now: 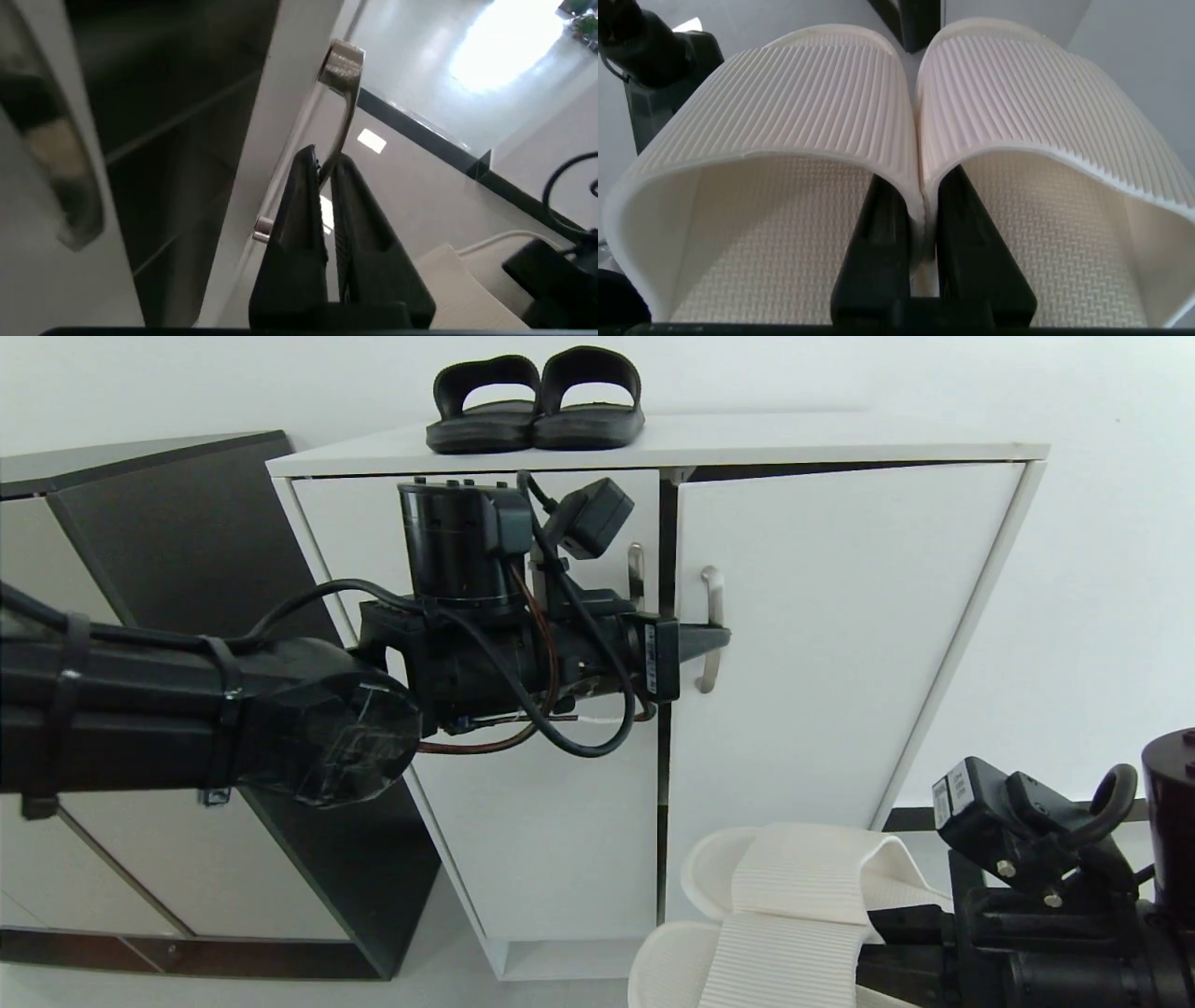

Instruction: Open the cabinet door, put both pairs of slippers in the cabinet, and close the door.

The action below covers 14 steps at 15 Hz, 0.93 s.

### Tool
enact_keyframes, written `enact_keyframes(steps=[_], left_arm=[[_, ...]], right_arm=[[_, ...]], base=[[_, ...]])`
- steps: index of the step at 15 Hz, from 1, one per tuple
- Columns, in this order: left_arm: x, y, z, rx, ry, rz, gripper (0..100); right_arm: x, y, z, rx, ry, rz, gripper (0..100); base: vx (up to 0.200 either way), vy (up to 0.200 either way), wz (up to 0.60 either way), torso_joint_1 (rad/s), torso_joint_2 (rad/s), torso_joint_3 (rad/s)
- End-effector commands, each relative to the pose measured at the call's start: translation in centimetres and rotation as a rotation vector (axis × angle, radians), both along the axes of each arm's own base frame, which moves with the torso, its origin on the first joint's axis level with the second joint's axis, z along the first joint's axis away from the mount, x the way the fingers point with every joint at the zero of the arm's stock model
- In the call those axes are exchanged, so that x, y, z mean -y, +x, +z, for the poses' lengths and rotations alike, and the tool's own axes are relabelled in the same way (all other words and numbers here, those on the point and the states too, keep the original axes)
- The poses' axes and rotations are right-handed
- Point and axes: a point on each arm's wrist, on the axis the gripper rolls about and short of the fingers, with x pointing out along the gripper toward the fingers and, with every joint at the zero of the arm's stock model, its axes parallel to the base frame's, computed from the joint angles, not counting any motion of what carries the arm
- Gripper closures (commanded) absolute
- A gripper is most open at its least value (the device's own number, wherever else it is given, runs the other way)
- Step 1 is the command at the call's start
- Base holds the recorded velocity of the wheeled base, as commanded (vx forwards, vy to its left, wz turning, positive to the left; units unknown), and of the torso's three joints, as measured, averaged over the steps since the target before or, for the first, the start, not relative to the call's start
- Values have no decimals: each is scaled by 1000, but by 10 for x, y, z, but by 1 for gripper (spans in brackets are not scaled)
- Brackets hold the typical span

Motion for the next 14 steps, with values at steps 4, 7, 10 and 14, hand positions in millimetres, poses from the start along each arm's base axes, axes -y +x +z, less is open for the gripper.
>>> enact_keyframes(steps=[4,7,10,14], left_arm=[[-23,-36,8,46,-36,-7,100],[-51,-29,16,66,-57,76,100],[-52,-6,17,57,-73,121,100],[-38,20,16,59,-81,125,100]], right_arm=[[0,0,-1,-1,-1,0,100],[0,0,0,1,0,2,100],[0,0,0,2,-1,3,100],[2,-3,-6,36,-39,30,100]], base=[[0,0,0,0,0,0],[0,0,0,0,0,0],[0,0,0,0,0,0],[0,0,0,0,0,0]])
